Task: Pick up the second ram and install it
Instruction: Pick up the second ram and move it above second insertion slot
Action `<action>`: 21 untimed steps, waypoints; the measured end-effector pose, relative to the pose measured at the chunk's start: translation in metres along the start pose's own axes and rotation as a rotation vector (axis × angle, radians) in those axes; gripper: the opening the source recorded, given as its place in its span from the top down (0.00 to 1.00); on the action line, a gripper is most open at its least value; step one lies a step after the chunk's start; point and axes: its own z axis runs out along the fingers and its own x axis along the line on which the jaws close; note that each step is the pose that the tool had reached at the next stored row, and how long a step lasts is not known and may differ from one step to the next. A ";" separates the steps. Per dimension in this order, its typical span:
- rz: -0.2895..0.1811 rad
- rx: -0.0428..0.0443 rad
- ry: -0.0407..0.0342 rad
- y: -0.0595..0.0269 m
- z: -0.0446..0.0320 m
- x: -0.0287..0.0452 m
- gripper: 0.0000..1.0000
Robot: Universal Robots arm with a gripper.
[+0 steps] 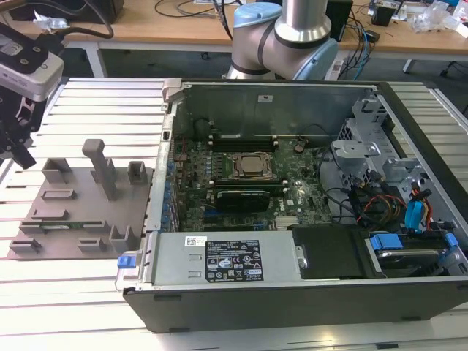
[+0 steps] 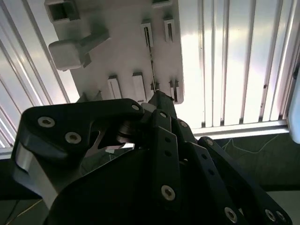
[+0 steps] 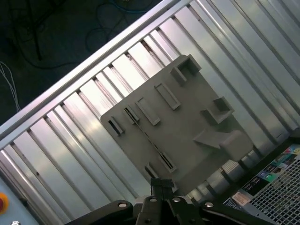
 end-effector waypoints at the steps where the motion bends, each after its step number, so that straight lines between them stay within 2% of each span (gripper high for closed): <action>1: -0.008 -0.0002 0.0003 0.0000 0.0000 0.0000 0.90; 9: -0.115 -0.0029 0.0047 0.0000 0.0000 0.0000 0.90; 21: -0.236 -0.0061 0.0097 0.0000 0.0000 0.0000 0.90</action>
